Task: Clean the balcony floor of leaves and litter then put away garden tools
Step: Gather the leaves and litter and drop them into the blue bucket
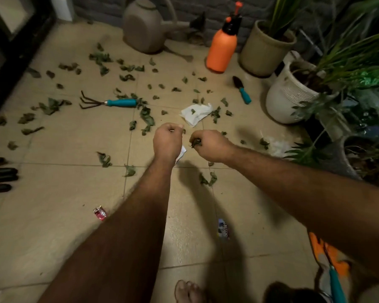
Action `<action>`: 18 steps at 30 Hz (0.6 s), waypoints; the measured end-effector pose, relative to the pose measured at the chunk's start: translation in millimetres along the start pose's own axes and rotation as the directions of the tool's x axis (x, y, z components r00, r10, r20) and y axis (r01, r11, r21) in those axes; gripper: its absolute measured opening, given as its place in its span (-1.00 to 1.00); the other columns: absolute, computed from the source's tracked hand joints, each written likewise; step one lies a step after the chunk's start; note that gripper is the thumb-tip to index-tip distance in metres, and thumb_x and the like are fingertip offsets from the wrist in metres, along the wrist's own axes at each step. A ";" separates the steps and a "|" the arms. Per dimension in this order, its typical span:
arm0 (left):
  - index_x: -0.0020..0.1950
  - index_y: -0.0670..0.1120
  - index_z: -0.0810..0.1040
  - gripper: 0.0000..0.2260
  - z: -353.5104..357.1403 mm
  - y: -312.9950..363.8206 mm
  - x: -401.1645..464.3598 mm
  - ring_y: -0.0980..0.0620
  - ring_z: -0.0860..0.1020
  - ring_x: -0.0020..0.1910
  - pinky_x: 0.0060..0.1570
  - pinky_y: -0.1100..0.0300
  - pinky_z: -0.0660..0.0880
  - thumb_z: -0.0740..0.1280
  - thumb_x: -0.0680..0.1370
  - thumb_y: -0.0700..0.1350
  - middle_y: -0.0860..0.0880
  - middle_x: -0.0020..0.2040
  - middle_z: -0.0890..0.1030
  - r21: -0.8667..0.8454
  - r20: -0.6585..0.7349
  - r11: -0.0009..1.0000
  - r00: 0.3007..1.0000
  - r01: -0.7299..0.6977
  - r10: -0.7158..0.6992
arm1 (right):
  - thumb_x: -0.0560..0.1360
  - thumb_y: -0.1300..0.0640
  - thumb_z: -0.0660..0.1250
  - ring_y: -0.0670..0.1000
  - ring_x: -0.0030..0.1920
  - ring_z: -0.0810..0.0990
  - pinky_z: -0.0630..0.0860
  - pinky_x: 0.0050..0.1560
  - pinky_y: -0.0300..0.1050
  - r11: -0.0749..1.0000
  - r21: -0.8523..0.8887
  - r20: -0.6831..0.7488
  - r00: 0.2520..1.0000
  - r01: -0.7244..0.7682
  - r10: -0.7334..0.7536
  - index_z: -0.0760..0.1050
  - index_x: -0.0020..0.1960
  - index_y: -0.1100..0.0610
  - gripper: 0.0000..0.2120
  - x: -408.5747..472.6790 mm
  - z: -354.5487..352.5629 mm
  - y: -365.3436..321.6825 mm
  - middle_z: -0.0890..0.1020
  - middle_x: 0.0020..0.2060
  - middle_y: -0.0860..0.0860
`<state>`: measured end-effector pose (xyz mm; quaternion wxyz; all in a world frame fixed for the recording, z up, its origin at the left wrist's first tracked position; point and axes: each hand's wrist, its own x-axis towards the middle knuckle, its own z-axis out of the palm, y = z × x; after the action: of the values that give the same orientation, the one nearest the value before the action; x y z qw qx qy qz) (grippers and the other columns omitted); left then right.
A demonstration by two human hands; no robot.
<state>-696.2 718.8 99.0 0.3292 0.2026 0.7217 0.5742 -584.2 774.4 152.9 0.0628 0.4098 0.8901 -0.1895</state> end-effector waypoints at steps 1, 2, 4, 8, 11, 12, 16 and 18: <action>-0.19 -0.03 0.57 -0.81 5.6 2.8 -2.6 -0.04 0.57 -0.24 -0.17 0.09 0.55 0.36 0.56 0.03 0.04 -0.28 0.59 0.029 0.011 1.000 1.000 -0.005 0.005 | 0.56 0.19 0.28 0.07 0.11 0.59 0.43 -0.05 -0.18 1.000 0.000 0.007 1.000 0.006 -0.006 0.59 0.17 0.12 -0.78 -6.8 -3.1 6.2 0.67 0.08 0.03; -0.17 -0.06 0.60 -0.78 10.2 2.3 -4.8 -0.05 0.58 -0.23 -0.14 0.03 0.57 0.37 0.55 0.08 0.03 -0.27 0.61 0.065 0.028 0.998 1.000 -0.008 0.006 | 0.56 0.12 0.32 0.06 0.03 0.60 0.39 -0.13 -0.17 1.000 0.012 0.000 1.000 0.010 -0.010 0.60 0.07 0.11 -0.86 -13.9 -2.5 12.9 0.66 -0.02 0.02; -0.13 -0.10 0.63 -0.69 18.2 -6.3 -12.4 -0.05 0.60 -0.16 -0.09 0.02 0.56 0.39 0.53 0.14 -0.01 -0.21 0.65 0.172 0.080 0.985 0.997 -0.016 0.002 | 0.51 -0.06 0.41 0.00 -0.18 0.55 0.36 -0.27 -0.10 0.996 0.087 -0.025 0.999 -0.018 0.021 0.53 -0.14 0.10 -0.77 -27.8 7.3 30.6 0.61 -0.22 -0.01; -0.13 -0.11 0.62 -0.68 33.1 -42.6 -34.5 -0.03 0.59 -0.09 -0.13 0.17 0.40 0.37 0.55 0.15 -0.04 -0.14 0.65 0.342 0.181 0.940 0.983 -0.021 -0.043 | 0.52 -0.24 0.34 -0.10 -0.36 0.44 0.29 -0.37 -0.16 0.874 0.405 -0.152 0.923 -0.268 0.353 0.40 -0.35 0.02 -0.58 -54.1 57.7 88.9 0.49 -0.42 -0.07; 0.01 -0.10 0.67 -0.71 37.4 -79.9 -42.8 -0.01 0.58 -0.06 -0.11 0.18 0.38 0.31 0.60 0.10 -0.04 -0.06 0.67 0.430 0.233 0.902 0.968 -0.020 -0.090 | 0.56 -0.17 0.31 0.08 -0.32 0.49 0.31 -0.30 -0.10 0.589 0.681 -0.139 0.713 -0.435 0.688 0.35 -0.40 0.10 -0.52 -68.8 113.7 133.9 0.49 -0.43 0.01; 0.05 -0.10 0.67 -0.72 37.5 -93.1 -43.2 -0.02 0.59 -0.03 -0.08 0.18 0.40 0.30 0.61 0.07 -0.05 -0.01 0.68 0.451 0.242 0.892 0.966 -0.034 -0.086 | 0.54 -0.14 0.34 0.12 -0.28 0.50 0.31 -0.27 -0.09 0.525 0.710 -0.109 0.663 -0.469 0.741 0.34 -0.39 0.11 -0.53 -73.3 130.7 143.1 0.50 -0.41 0.06; 0.23 -0.11 0.61 -0.75 41.3 -127.2 -46.4 -0.06 0.59 0.08 0.12 0.14 0.47 0.28 0.63 -0.03 -0.08 0.12 0.66 0.485 0.255 0.873 0.962 -0.044 -0.093 | 0.47 -0.04 0.43 0.05 -0.32 0.50 0.35 -0.28 -0.09 0.519 0.727 -0.123 0.659 -0.449 0.742 0.44 -0.35 0.15 -0.65 -74.1 163.8 152.2 0.52 -0.45 -0.02; 0.35 -0.07 0.52 -0.70 46.5 -134.8 -47.9 -0.08 0.60 0.07 0.17 0.03 0.54 0.26 0.64 -0.03 -0.09 0.16 0.64 0.486 0.263 0.873 0.957 -0.024 -0.120 | 0.48 -0.03 0.42 0.00 -0.25 0.55 0.43 -0.24 -0.12 0.559 0.717 -0.149 0.692 -0.417 0.707 0.52 -0.21 0.11 -0.77 -61.6 164.4 149.7 0.60 -0.34 -0.05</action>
<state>-618.1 684.2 -24.8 0.3825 0.3408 0.7922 0.3316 -438.2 755.7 -24.7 -0.2136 0.7049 0.5774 -0.3522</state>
